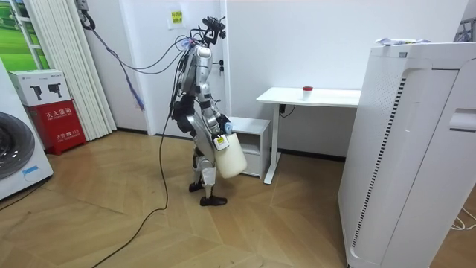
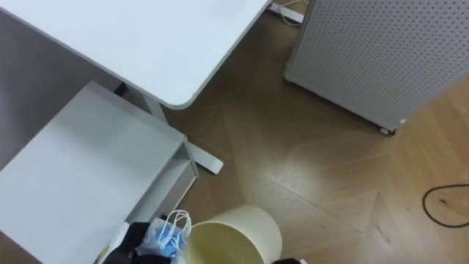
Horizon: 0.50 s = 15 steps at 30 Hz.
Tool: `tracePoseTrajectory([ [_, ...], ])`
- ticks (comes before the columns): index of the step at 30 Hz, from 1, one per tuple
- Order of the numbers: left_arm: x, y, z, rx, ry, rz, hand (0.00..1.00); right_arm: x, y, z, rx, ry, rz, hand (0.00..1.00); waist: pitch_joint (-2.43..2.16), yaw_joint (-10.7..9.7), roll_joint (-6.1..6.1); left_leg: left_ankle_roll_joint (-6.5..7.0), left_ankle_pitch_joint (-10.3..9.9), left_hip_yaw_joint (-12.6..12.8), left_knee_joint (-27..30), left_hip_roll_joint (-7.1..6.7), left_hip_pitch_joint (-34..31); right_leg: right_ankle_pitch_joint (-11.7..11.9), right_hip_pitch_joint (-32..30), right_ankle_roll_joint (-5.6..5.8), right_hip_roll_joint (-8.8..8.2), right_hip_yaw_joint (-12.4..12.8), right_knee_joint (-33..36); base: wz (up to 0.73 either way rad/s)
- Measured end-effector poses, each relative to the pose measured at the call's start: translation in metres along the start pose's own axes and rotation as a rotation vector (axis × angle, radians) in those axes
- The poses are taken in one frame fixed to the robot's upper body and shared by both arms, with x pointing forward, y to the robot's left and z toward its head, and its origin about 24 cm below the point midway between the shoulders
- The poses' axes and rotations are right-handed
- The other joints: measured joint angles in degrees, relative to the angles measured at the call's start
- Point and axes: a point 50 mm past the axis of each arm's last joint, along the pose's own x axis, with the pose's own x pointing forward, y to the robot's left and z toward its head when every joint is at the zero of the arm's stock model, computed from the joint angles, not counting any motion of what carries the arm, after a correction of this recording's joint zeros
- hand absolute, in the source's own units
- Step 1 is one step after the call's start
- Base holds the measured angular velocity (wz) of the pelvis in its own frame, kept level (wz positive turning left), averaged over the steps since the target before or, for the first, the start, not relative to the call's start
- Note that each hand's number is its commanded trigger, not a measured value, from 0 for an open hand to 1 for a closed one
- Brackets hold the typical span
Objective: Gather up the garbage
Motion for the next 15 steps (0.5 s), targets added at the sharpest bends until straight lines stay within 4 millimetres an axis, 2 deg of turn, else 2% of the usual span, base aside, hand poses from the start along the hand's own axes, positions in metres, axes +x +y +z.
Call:
tracePoseTrajectory([
  [3,-0.001,-0.007,0.003,0.004,-0.008,-0.046,0.00,0.001,0.000,0.003,-0.001,-0.006,-0.002,1.00,0.24,0.0,-0.40,0.00,0.0,0.0,0.2,0.04,-0.2,0.0,-0.2,0.02,0.08,0.0,-0.3,0.00],
  [11,-0.012,-0.054,0.015,0.097,-0.049,-0.355,0.00,0.005,0.011,0.011,-0.009,-0.025,0.047,1.00,0.49,0.0,-0.70,-0.11,-0.1,-0.1,0.3,0.24,-2.1,0.1,-2.0,-0.04,0.42,0.0,-0.5,0.00],
  [15,-0.012,-0.058,0.021,0.112,-0.068,-0.411,0.00,0.006,0.016,0.013,-0.032,-0.032,0.066,1.00,0.67,-0.1,-0.66,-0.10,-0.1,-0.1,0.8,0.20,-3.0,0.1,-3.1,-0.09,0.23,0.1,0.1,0.00],
])
